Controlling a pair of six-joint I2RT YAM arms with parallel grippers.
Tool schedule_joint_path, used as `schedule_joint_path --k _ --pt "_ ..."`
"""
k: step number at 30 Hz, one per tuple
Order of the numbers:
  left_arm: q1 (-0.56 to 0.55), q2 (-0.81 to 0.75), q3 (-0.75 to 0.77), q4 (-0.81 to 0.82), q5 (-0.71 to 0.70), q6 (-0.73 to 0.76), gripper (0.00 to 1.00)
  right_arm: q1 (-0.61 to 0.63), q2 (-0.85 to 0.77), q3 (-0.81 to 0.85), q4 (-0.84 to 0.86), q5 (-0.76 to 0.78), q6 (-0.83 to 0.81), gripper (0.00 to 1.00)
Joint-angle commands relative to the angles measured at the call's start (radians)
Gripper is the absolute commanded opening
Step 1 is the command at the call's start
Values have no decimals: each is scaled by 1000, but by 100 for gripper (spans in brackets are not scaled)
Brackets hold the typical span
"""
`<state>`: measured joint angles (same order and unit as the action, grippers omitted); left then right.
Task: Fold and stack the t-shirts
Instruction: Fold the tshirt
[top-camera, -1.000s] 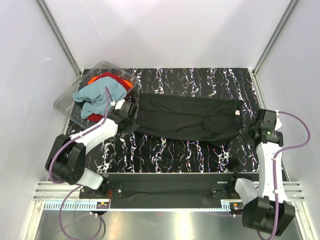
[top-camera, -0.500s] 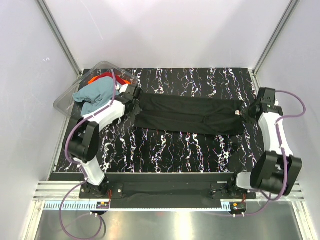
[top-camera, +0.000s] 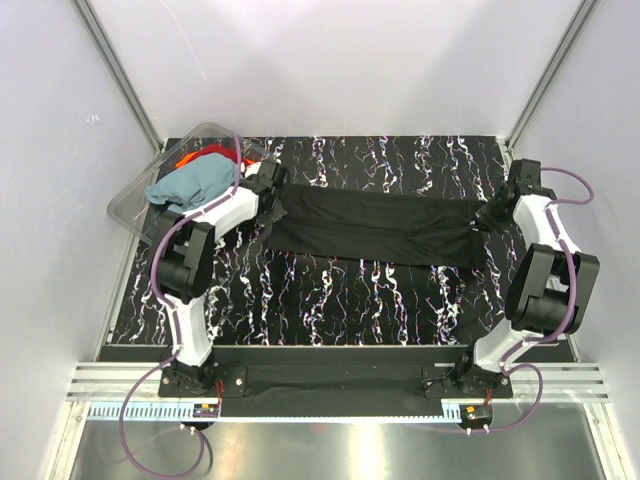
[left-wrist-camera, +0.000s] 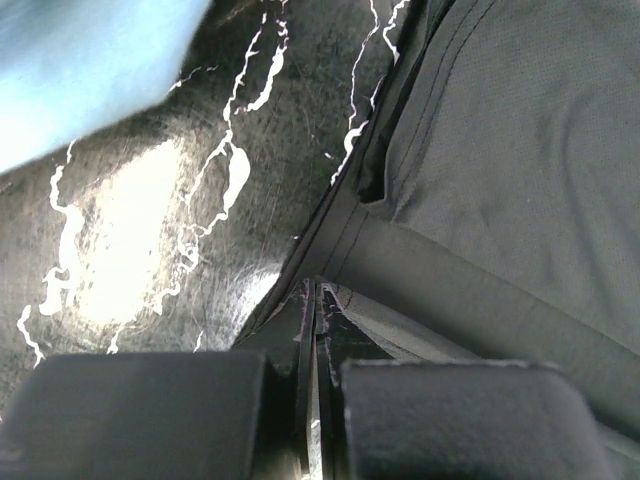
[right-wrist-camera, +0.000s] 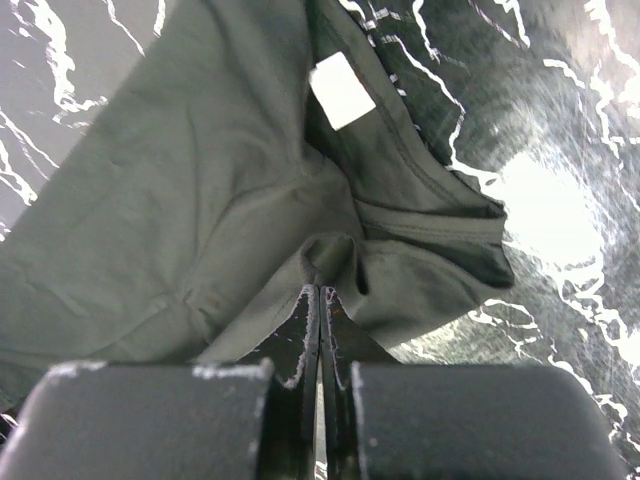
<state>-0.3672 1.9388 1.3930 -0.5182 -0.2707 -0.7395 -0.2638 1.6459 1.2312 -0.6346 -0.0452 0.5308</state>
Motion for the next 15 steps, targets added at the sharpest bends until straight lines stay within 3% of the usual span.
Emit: schedule_joint_path --k 1,15 --pt "8 9 61 10 -19 22 0 5 2 71 21 -8 -14 0" --pt "11 101 179 -42 -71 58 0 5 107 171 21 -42 -2 0"
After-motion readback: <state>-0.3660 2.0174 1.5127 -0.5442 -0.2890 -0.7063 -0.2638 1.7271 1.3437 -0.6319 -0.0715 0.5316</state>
